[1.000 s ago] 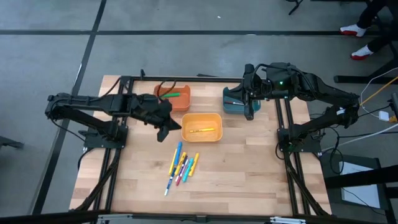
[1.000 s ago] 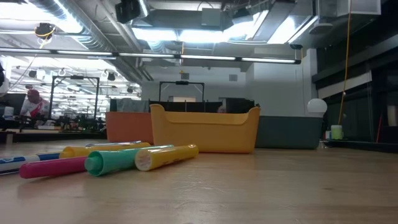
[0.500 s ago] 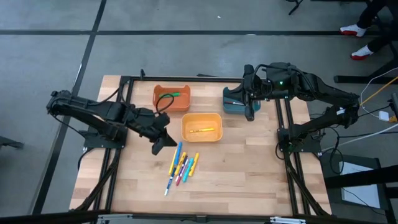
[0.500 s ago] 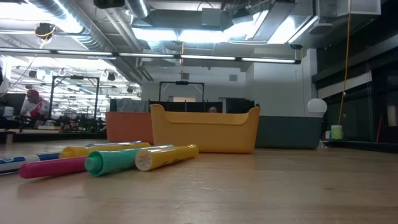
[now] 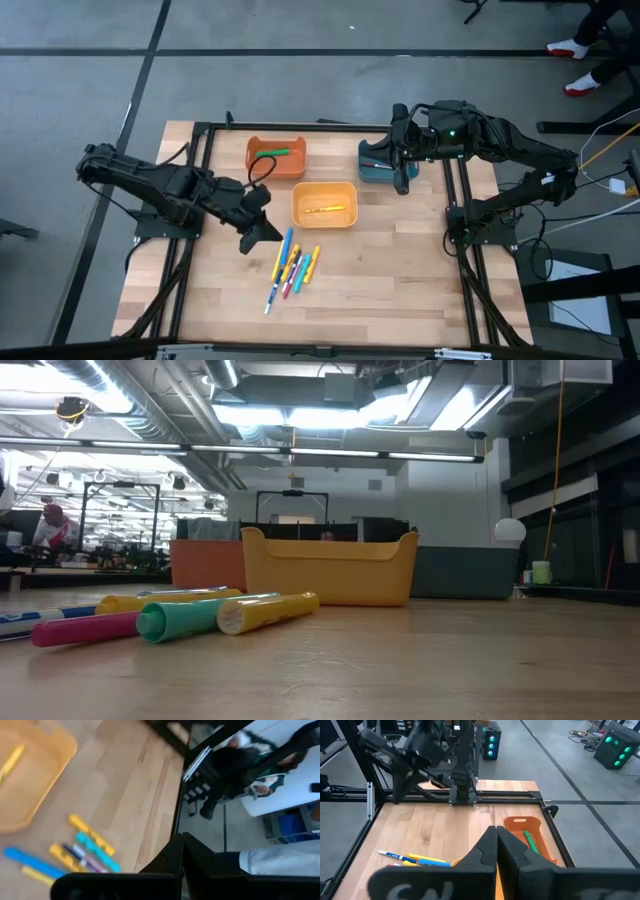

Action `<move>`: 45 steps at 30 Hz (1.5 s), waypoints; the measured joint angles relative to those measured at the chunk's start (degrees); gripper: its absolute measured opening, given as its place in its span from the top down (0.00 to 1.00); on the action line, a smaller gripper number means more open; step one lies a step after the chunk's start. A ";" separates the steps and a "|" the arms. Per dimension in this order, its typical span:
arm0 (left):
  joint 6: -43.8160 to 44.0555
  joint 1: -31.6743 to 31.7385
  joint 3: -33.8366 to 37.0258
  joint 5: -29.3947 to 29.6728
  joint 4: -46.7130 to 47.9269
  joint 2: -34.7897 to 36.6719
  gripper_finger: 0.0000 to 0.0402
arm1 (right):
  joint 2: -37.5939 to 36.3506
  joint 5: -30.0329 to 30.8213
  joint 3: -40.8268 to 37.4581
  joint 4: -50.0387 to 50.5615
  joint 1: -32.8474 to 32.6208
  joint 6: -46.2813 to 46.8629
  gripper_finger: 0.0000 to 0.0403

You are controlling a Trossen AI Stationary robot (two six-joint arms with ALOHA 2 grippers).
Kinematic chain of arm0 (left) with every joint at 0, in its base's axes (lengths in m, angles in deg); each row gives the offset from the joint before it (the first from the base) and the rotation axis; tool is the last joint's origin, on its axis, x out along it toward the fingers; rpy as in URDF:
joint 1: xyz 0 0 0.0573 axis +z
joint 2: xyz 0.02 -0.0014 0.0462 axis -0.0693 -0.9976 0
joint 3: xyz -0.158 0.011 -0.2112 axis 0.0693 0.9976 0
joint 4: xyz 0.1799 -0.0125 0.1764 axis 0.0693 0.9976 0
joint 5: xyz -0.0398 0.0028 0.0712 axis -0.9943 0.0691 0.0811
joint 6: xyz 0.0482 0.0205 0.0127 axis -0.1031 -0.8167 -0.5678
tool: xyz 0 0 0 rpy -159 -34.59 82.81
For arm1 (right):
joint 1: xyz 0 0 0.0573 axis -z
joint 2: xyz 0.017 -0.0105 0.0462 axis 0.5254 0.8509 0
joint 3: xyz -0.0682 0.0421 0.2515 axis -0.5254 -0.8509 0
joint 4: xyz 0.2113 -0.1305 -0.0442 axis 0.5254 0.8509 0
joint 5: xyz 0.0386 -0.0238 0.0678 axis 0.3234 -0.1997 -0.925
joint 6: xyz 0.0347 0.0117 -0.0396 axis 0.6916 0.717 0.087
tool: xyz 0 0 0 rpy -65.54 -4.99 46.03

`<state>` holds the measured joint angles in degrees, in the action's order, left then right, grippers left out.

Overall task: Pick & Place Markers
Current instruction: Put the small yellow highlighter into the yellow bin

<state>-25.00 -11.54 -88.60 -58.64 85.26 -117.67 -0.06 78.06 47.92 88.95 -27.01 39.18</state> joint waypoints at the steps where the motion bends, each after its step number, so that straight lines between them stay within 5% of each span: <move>1: -0.93 -0.22 -1.07 0.65 0.34 -0.18 0.99 | 0.00 0.00 0.00 0.00 -0.02 0.00 1.00; 18: -1.77 -0.52 -5.75 1.93 11.91 -2.45 0.99 | 0.00 0.04 0.00 0.00 -0.02 -0.04 1.00; 45: 23.36 -0.89 -5.71 -0.74 23.22 -19.20 1.00 | -0.02 0.17 0.00 1.44 -0.02 -0.47 1.00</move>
<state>-1.65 -12.42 -94.31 -59.37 108.47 -136.87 -0.08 78.24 47.92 90.39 -27.03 38.71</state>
